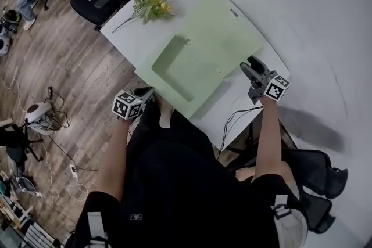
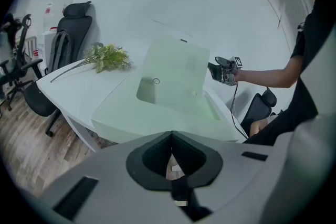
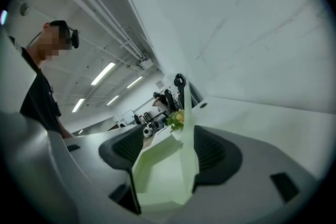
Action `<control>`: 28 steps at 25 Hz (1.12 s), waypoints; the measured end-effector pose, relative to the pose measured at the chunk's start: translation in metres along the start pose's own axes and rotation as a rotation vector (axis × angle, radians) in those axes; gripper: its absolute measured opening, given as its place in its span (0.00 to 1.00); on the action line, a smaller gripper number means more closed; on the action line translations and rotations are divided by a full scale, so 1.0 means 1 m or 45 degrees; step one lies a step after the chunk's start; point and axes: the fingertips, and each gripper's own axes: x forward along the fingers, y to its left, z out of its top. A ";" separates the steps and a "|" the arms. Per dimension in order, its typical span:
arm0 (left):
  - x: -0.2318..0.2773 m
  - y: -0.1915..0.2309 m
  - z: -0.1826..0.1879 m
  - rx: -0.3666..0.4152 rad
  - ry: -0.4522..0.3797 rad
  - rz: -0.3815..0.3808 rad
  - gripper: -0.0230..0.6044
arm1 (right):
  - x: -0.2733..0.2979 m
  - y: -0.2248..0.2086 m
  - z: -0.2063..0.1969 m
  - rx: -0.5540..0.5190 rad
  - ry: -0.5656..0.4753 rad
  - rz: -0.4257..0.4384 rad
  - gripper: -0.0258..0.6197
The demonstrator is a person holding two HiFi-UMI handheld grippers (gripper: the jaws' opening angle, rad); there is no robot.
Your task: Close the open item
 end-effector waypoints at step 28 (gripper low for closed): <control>0.003 -0.002 -0.005 -0.034 -0.059 0.042 0.05 | 0.016 0.114 0.016 0.491 -0.084 0.794 0.23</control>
